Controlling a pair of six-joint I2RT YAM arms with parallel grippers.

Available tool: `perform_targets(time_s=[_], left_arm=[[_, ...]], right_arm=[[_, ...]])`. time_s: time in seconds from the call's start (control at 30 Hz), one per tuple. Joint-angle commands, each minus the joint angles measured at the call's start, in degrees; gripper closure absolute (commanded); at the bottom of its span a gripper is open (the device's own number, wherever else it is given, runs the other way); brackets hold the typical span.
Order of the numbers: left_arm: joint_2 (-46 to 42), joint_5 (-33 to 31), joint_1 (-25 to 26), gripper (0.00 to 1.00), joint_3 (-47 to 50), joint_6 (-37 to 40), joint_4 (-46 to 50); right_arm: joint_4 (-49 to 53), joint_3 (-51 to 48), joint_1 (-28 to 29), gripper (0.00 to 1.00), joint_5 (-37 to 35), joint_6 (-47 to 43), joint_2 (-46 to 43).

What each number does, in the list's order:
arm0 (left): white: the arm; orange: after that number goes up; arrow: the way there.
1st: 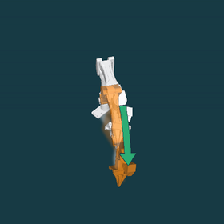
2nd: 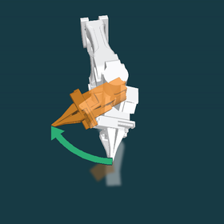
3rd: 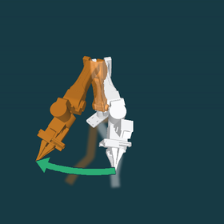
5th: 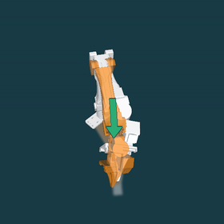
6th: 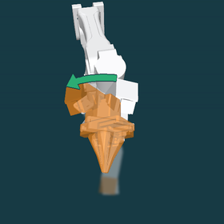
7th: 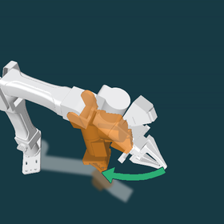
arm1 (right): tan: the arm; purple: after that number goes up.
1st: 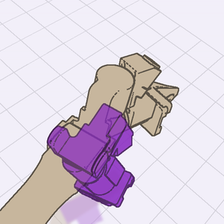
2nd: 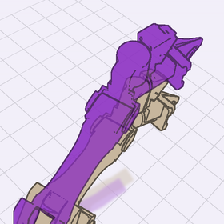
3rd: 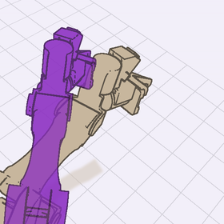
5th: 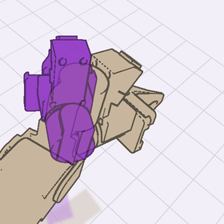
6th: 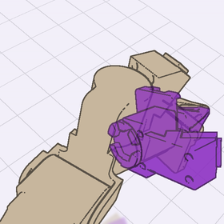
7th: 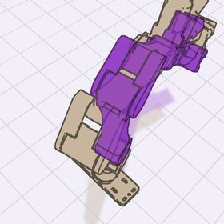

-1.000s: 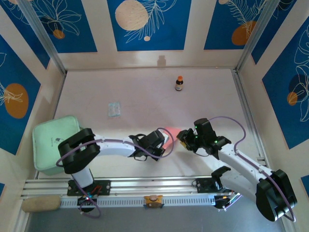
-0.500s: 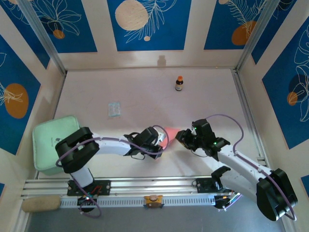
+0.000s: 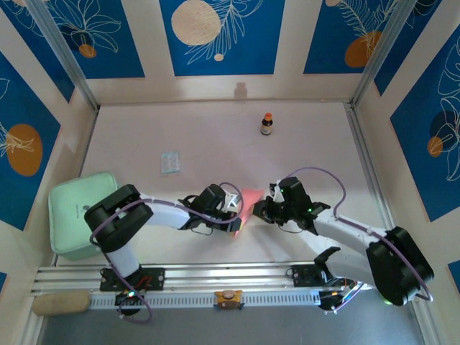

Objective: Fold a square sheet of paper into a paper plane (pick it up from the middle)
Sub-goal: Fold the wing for the fifth time at the center of the table.

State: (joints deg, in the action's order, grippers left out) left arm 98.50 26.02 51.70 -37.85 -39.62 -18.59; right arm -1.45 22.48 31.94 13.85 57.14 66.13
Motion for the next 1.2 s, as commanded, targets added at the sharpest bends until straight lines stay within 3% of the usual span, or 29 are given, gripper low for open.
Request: perform_targets(time_s=[0.0,0.6,1.17], left_arm=[[1.3,3.6,-1.3,1.0,1.5,-2.8,-4.5],[1.6,4.5,-3.5,1.0,5.9,-8.7,-11.0],[1.8,1.1,-4.2,1.0,11.1,-16.4,-19.1]], right_arm=[[-3.2,2.9,0.7,0.87,3.8,-2.7,3.8],[-9.1,6.2,-2.9,0.88,7.3,-3.4,16.2],[-12.8,10.2,-3.7,0.88,11.1,-3.8,25.3]])
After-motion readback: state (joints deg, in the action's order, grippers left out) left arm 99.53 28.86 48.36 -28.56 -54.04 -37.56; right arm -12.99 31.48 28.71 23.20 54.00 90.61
